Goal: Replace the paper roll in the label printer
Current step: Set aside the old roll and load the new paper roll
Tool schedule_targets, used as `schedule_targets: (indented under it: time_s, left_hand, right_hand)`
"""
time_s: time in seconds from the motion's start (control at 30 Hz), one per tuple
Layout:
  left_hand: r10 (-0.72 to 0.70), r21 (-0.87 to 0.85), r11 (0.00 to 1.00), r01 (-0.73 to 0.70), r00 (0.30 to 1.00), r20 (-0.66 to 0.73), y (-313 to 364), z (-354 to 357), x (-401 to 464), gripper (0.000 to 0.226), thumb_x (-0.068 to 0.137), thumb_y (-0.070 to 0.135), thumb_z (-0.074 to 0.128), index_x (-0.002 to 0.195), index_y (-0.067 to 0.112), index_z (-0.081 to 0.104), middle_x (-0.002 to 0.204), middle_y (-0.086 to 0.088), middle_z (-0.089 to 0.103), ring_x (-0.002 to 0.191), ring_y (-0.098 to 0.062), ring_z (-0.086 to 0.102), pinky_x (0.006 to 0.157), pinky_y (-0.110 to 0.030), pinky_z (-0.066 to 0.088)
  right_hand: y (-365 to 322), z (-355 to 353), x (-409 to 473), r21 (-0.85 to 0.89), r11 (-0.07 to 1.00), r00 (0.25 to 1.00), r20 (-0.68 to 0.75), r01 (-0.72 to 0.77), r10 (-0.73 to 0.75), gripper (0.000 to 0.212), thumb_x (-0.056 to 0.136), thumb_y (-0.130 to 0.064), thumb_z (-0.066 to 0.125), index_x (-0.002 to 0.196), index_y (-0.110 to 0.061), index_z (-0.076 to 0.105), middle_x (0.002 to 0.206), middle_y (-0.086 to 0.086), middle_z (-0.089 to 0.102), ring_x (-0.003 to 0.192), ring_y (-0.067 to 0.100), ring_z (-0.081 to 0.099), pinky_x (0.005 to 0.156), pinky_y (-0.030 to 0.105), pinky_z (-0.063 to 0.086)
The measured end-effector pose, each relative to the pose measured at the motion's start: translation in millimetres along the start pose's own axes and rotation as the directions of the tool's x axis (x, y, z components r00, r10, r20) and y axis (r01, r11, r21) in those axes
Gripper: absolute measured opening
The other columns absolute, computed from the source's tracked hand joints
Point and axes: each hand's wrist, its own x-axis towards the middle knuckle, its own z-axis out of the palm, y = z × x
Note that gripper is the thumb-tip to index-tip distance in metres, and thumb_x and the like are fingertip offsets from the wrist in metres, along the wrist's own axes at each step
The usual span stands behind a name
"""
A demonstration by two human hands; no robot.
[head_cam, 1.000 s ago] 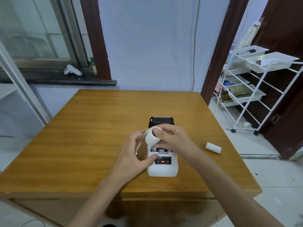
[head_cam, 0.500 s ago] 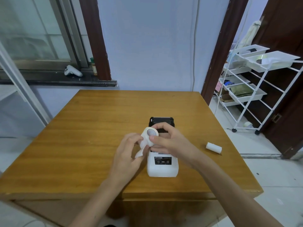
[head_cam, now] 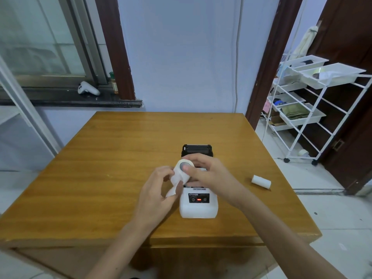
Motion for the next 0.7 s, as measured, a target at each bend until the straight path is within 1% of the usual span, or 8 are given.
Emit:
schedule_targets:
  time_s: [0.03, 0.13, 0.23, 0.33, 0.4, 0.53, 0.6, 0.7]
  left_hand:
    - [0.002, -0.005, 1.0, -0.002, 1.0, 0.0, 0.6, -0.1, -0.3, 0.025, 0.091, 0.032, 0.061, 0.11, 0.018, 0.053, 0.111, 0.006, 0.059, 0.1, 0.008, 0.052, 0.086, -0.007, 0.042]
    - [0.009, -0.003, 1.0, -0.009, 1.0, 0.021, 1.2, 0.5, -1.3, 0.025, 0.091, 0.031, 0.061, 0.111, 0.02, 0.052, 0.115, 0.007, 0.06, 0.104, 0.012, 0.05, 0.09, -0.006, 0.039]
    - [0.039, 0.006, 0.999, -0.039, 0.998, 0.042, 0.1, 1.2, -1.8, 0.022, 0.09, 0.029, 0.061, 0.108, 0.02, 0.052, 0.116, 0.004, 0.062, 0.102, 0.006, 0.051, 0.091, -0.006, 0.038]
    - [0.072, 0.006, 0.997, -0.072, 0.996, 0.051, 0.2, 1.6, -0.8, 0.012, 0.092, 0.029, 0.058, 0.1, 0.024, 0.052, 0.119, 0.003, 0.062, 0.106, -0.001, 0.055, 0.093, -0.009, 0.039]
    - [0.088, 0.009, 0.996, -0.089, 0.994, 0.064, -0.3, 2.4, -1.1, 0.006, 0.094, 0.029, 0.056, 0.097, 0.025, 0.053, 0.121, 0.002, 0.063, 0.109, -0.006, 0.058, 0.095, -0.013, 0.042]
    - [0.091, 0.025, 0.995, -0.092, 0.995, 0.043, -2.7, 2.4, -2.0, 0.011, 0.096, 0.024, 0.055, 0.093, 0.015, 0.06, 0.121, -0.002, 0.066, 0.109, -0.01, 0.062, 0.094, -0.019, 0.046]
    - [0.092, 0.029, 0.995, -0.092, 0.996, 0.023, -2.5, 1.0, -1.3, 0.012, 0.096, 0.02, 0.053, 0.09, 0.012, 0.061, 0.12, -0.004, 0.067, 0.106, -0.009, 0.062, 0.094, -0.015, 0.044]
    - [0.119, 0.043, 0.992, -0.119, 0.993, 0.02, -1.1, 0.8, -1.4, 0.006, 0.096, 0.018, 0.052, 0.09, 0.019, 0.052, 0.119, -0.007, 0.067, 0.1, -0.006, 0.059, 0.095, -0.01, 0.039]
  right_hand:
    - [-0.3, -1.1, 0.8, 0.065, 0.997, 0.999, 0.007, -0.034, 0.033, 0.015, 0.091, -0.025, 0.066, 0.105, -0.021, 0.069, 0.104, 0.004, 0.074, 0.091, 0.018, 0.073, 0.083, 0.038, 0.06]
    - [1.5, -3.8, 3.0, 0.123, 0.989, 0.997, 0.014, -0.079, 0.078, 0.017, 0.093, -0.025, 0.062, 0.103, -0.012, 0.068, 0.104, 0.018, 0.072, 0.088, 0.026, 0.071, 0.085, 0.041, 0.059]
    - [2.2, -3.5, 4.7, 0.145, 0.984, 0.995, 0.024, -0.102, 0.099, 0.014, 0.093, -0.023, 0.063, 0.098, -0.011, 0.067, 0.095, 0.012, 0.071, 0.084, 0.022, 0.068, 0.076, 0.034, 0.057]
    - [0.7, -3.9, 5.1, 0.182, 0.974, 0.991, 0.02, -0.134, 0.132, 0.012, 0.091, -0.022, 0.066, 0.095, -0.011, 0.064, 0.09, 0.007, 0.07, 0.07, 0.013, 0.067, 0.064, 0.024, 0.054]
    - [0.5, -5.2, 5.1, 0.216, 0.962, 0.985, 0.007, -0.169, 0.171, 0.015, 0.089, -0.02, 0.068, 0.097, -0.01, 0.062, 0.089, 0.008, 0.07, 0.061, 0.011, 0.065, 0.06, 0.023, 0.053]
    - [3.3, -12.8, 3.9, 0.315, 0.921, 0.971, 0.014, -0.23, 0.238, 0.018, 0.088, -0.018, 0.07, 0.101, -0.011, 0.061, 0.089, 0.008, 0.069, 0.074, 0.02, 0.063, 0.078, 0.037, 0.053]
    - [3.5, -19.0, 2.1, 0.337, 0.909, 0.967, 0.022, -0.245, 0.253, 0.019, 0.087, -0.016, 0.07, 0.103, -0.011, 0.061, 0.087, 0.006, 0.069, 0.071, 0.017, 0.062, 0.074, 0.032, 0.052]
    - [2.7, -25.9, -0.1, 0.335, 0.905, 0.964, 0.052, -0.262, 0.26, 0.026, 0.085, -0.015, 0.071, 0.108, -0.009, 0.061, 0.088, 0.009, 0.069, 0.072, 0.019, 0.058, 0.069, 0.029, 0.051]
